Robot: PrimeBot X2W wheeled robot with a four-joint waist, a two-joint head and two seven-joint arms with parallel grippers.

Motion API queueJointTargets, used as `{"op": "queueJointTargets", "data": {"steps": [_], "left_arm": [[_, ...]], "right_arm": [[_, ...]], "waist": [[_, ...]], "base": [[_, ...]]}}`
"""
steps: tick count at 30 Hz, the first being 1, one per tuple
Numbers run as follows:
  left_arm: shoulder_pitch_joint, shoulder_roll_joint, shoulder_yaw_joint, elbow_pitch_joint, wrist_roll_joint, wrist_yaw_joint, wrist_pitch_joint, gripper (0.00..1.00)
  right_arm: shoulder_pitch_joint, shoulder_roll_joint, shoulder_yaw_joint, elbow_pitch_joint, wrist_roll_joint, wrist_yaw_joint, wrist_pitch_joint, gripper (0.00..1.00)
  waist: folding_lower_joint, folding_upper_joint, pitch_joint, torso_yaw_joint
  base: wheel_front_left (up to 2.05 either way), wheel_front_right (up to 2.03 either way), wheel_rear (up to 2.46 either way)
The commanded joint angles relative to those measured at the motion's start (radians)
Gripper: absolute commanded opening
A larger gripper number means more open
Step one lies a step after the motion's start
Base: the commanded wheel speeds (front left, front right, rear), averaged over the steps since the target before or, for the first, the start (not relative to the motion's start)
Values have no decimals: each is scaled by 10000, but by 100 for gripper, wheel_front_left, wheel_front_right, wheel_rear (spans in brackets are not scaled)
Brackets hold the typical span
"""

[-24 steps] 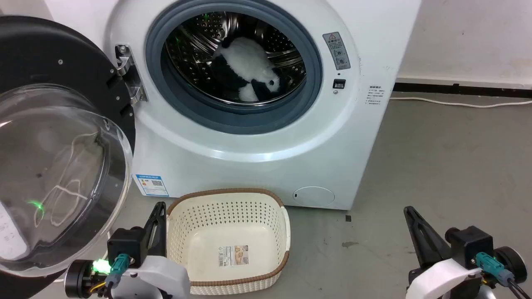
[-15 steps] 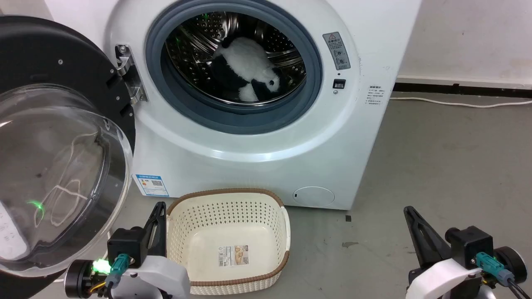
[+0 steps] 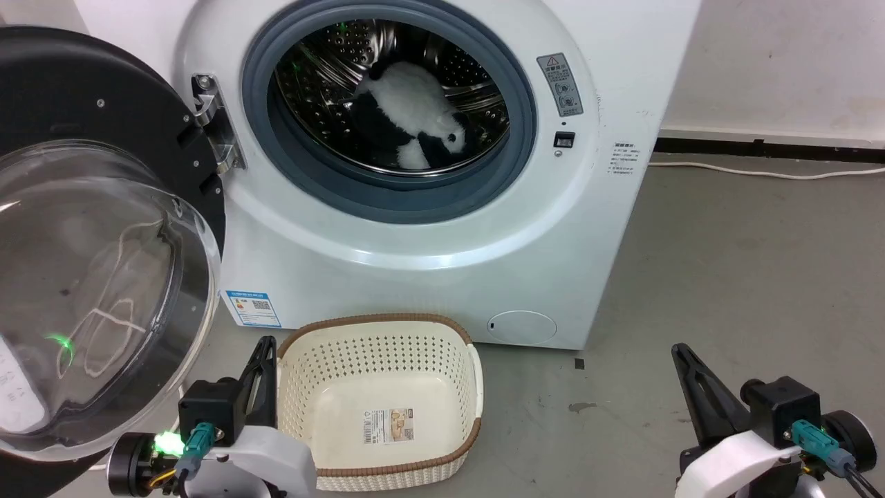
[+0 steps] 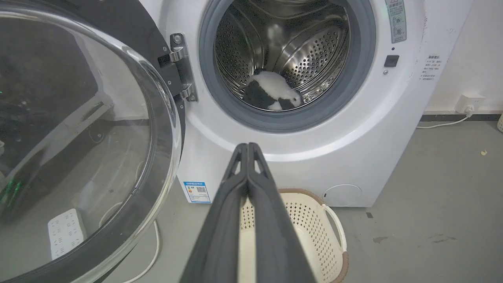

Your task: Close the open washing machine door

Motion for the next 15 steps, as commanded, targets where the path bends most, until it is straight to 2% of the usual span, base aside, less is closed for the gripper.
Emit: {"op": "queueJointTargets", "data": {"steps": [1,12,13,15], "left_arm": [[139,-1,16,-41,16,28,3,0],[139,-1,16,-41,16,28,3,0],[0,0,0,0,0,0,-1,100],[-4,0,-8,4,-1,-2,-3,100]], "right_arm": [[-66,32,-3,-43,-60,8,5,0],[-66,32,-3,-43,-60,8,5,0],[0,0,-2,0,1,-2,0,100],[1,-2,-3,6,9,-2,-2,100]], "waist": [[0,0,0,0],[0,0,0,0],[0,0,0,0],[0,0,0,0]], "base": [[0,0,0],[0,0,0],[0,0,0],[0,0,0]]}}
